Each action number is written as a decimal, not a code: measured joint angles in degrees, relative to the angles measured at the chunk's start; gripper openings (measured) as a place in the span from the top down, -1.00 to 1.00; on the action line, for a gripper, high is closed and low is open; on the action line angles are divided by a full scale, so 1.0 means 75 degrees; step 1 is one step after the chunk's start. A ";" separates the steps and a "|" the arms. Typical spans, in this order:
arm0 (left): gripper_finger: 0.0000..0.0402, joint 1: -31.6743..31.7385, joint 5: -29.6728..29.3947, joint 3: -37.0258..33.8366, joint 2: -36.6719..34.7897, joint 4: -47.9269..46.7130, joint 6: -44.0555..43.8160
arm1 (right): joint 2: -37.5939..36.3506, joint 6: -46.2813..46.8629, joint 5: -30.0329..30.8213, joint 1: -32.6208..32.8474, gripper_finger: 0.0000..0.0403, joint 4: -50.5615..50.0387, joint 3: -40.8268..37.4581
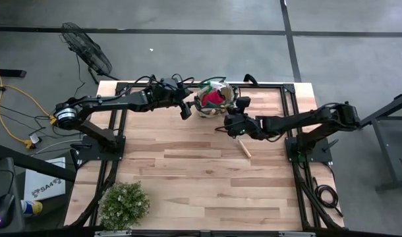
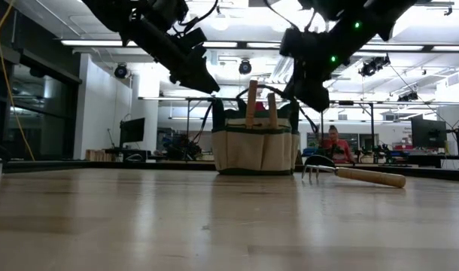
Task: Pick & Place Garden tools in Gardening bag
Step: Adjust the gardening bag, then put the brown hand rake into the gardening bag
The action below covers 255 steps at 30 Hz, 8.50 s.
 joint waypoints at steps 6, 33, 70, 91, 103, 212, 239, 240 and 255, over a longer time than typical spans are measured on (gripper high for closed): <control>-0.17 0.0000 0.0003 0.0000 0.0000 0.0000 -0.0001 | -0.0641 0.0117 0.0061 -0.0003 0.97 0.0432 0.0000; -0.17 0.0000 0.0568 0.0003 0.0000 -0.0221 -0.0230 | -0.1097 0.1774 -0.0620 0.0663 0.97 0.0156 0.0000; -0.17 0.0003 -0.1329 0.0003 -0.0697 -0.0535 -0.0198 | 0.1807 0.1796 -0.4270 0.0087 0.97 0.5481 0.0415; -0.17 0.0006 -0.2408 0.0003 -0.1505 -0.1721 -0.0239 | 0.4163 0.2638 -0.4492 -0.0321 0.97 0.5536 0.3348; -0.17 -0.0020 -0.2585 -0.0004 -0.2132 -0.2049 -0.0392 | 0.4621 0.3026 -0.3902 -0.0701 0.98 0.5578 0.4147; -0.17 0.0000 -0.2194 -0.0569 -0.2736 -0.2798 -0.0916 | 0.0953 0.5058 -0.0845 -0.0456 -0.06 -0.3315 0.4130; -0.17 0.0000 -0.0055 -0.2894 -0.4392 -0.0711 -0.1213 | 0.0526 1.0584 -0.2951 0.1201 -0.06 -0.6612 0.1563; -0.17 0.0000 -0.0052 -0.2894 -0.4392 -0.0702 -0.1215 | 0.0527 1.0703 -0.2951 0.1236 -0.06 -0.6539 0.1429; -0.17 -0.0002 -0.0032 -0.2894 -0.4392 -0.0676 -0.1239 | 0.0561 1.1103 -0.3776 0.1192 -0.06 -0.5394 0.0513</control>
